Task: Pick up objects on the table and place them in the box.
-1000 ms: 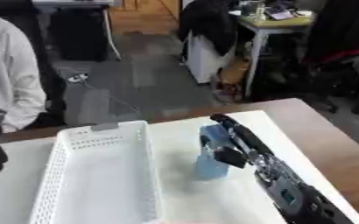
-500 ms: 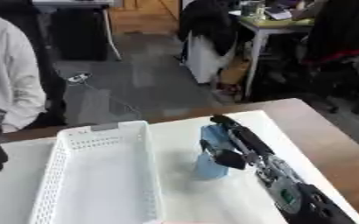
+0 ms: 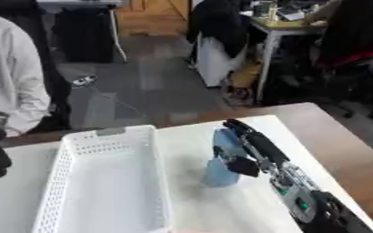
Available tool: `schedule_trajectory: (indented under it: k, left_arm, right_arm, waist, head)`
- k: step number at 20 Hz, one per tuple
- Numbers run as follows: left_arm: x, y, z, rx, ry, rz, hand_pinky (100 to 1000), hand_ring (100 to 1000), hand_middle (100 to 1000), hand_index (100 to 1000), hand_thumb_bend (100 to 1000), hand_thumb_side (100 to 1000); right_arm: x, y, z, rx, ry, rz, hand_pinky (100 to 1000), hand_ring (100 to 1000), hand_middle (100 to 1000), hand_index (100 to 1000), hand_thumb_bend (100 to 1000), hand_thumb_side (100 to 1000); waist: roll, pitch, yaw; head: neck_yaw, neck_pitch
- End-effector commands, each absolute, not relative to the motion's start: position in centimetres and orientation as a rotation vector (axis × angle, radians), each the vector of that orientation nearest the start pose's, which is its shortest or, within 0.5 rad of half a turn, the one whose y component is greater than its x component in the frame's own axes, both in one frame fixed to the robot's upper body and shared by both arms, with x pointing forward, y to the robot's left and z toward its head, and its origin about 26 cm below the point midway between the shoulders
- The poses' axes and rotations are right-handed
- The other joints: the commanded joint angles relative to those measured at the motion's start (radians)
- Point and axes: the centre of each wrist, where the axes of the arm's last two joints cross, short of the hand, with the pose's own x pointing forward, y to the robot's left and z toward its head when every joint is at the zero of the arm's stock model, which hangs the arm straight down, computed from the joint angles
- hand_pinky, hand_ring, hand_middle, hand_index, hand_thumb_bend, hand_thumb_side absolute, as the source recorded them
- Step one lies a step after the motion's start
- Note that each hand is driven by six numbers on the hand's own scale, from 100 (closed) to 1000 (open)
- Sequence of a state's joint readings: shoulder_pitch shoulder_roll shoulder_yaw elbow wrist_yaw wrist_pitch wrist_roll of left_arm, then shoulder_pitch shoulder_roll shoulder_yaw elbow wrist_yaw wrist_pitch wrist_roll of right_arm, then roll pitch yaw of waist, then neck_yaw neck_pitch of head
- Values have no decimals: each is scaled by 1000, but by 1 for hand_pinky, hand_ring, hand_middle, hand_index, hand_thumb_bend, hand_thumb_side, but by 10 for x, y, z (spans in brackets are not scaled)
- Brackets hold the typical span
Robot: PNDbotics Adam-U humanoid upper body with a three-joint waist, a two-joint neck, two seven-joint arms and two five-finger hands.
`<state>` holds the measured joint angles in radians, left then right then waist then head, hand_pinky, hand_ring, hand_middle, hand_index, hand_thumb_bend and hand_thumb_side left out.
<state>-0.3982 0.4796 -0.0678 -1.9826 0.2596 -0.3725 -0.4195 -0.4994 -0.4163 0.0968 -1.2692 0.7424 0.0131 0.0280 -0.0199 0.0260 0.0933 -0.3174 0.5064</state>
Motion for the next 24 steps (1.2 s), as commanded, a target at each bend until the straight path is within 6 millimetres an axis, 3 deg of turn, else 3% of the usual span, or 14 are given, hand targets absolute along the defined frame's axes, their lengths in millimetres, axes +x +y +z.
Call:
schedule_trajectory:
  k: [1,2,3,4,7,9,10,12,13,14,16,20,24]
  left_arm:
    - [305,256,241,380,3224,1321,536,479,715,862,777,950]
    - [305,256,241,380,3224,1322,536,479,715,862,777,950]
    - [305,256,241,380,3223,1322,536,479,715,862,777,950]
    - [305,256,241,381,3223,1321,537,479,715,862,776,950]
    - [305,255,242,382,3220,1319,537,478,715,862,776,951]
    - [305,255,243,383,3218,1318,537,478,715,862,776,951]
    - [305,255,243,384,3218,1317,537,478,715,862,776,951]
    - [305,254,243,384,3216,1314,537,478,715,861,775,951]
    - [305,254,243,384,3216,1313,537,478,715,861,775,951]
    - [305,254,243,385,3216,1313,536,478,715,861,776,951]
    - [305,254,243,385,3215,1314,536,478,715,861,776,951]
    - [305,254,243,384,3216,1312,537,478,715,861,776,951]
    - [305,255,243,381,3219,1305,538,479,716,862,774,952]
  right_arm:
    - [399,-310,97,-920,-1538,981,521,899,1000,1000,246,754]
    - [400,-310,97,-917,-1539,982,411,852,1000,1000,241,721]
    - [400,-311,96,-912,-1541,984,424,858,1000,1000,243,729]
    - [400,-311,95,-910,-1543,984,298,800,1000,1000,238,667]
    - [400,-313,91,-911,-1553,994,263,777,1000,992,238,629]
    - [400,-314,88,-920,-1557,1007,100,611,971,900,182,399]
    - [401,-314,87,-924,-1559,1010,100,483,861,803,100,250]
    - [402,-316,84,-924,-1587,968,100,154,507,538,100,115]
    - [402,-316,85,-915,-1634,911,100,154,507,538,100,115]
    - [402,-316,84,-899,-1679,855,100,100,241,284,100,100]
    - [402,-315,84,-845,-1797,732,100,100,123,169,100,100]
    - [401,-314,96,-770,-1983,553,100,100,100,126,100,100]
    - [397,-311,131,-724,-2138,418,100,100,100,128,100,100]
  waist:
    - [2,-6,1]
    - [2,-5,1]
    - [2,-5,1]
    - [2,-5,2]
    - [2,-3,3]
    - [3,-1,4]
    - [3,0,5]
    - [3,1,5]
    - [3,2,5]
    - [3,2,5]
    - [3,3,6]
    - [4,3,5]
    - [4,1,2]
  head:
    - [4,-4]
    - [3,-5]
    - [3,-6]
    - [2,-7]
    - [2,-9]
    - [1,-12]
    - [1,-13]
    - [1,-16]
    - [2,-17]
    - [2,-17]
    - [3,-18]
    - [5,-18]
    - [8,-12]
